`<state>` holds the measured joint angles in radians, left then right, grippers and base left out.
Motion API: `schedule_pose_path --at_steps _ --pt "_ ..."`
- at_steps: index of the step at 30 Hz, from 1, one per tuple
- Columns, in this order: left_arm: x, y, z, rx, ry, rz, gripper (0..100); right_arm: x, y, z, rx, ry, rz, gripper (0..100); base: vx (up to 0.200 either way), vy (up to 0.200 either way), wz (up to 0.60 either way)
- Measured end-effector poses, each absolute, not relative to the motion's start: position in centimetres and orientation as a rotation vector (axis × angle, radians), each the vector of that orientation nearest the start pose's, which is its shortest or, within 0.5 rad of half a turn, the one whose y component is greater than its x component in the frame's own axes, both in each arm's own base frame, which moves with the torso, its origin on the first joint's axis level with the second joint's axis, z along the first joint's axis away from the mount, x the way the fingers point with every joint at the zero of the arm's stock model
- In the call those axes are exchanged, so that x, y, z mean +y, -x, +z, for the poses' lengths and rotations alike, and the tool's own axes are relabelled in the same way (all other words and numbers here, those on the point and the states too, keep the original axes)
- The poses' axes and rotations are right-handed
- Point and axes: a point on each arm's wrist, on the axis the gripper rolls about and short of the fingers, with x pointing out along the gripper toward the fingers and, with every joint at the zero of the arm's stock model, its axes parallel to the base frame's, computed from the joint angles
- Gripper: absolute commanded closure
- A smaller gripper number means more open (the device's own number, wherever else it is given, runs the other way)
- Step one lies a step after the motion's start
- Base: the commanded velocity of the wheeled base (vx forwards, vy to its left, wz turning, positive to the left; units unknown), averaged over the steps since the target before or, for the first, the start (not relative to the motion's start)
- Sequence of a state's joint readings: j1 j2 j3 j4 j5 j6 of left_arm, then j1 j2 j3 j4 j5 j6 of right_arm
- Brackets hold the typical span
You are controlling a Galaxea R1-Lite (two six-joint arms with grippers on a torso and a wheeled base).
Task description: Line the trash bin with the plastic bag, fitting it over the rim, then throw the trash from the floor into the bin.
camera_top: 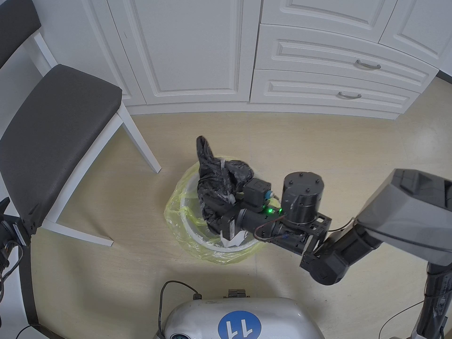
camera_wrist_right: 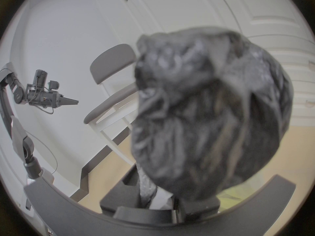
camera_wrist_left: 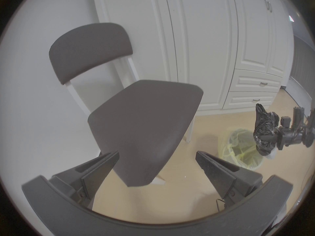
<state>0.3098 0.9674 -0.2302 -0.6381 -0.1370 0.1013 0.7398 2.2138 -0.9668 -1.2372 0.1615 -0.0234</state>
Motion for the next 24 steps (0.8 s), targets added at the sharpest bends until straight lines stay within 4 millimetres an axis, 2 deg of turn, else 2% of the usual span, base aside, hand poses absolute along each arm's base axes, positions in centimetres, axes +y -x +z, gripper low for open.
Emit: schedule_pose_path --at_steps 4,7,12,18,24 --pt "3.3 -10.6 16.5 0.147 -0.059 0.189 0 29.4 -31.3 7.5 -0.038 0.013 0.976 100 0.0 0.0 0.0" --pt "3.4 -10.5 15.9 0.167 -0.045 0.199 0 29.9 -33.2 6.3 -0.1 -0.003 0.994 100 0.0 0.0 0.0" --pt "3.3 -10.1 15.1 0.194 -0.036 0.207 0 29.0 -36.6 4.3 -0.109 -0.067 0.992 100 0.0 0.0 0.0" --pt "3.1 -9.5 15.0 0.173 -0.048 0.203 0 28.6 -39.2 2.3 -0.083 -0.159 0.975 100 0.0 0.0 0.0" --pt "2.8 -8.8 15.4 0.125 -0.059 0.202 0 28.8 -40.3 1.7 -0.108 -0.18 0.953 100 0.0 0.0 0.0"
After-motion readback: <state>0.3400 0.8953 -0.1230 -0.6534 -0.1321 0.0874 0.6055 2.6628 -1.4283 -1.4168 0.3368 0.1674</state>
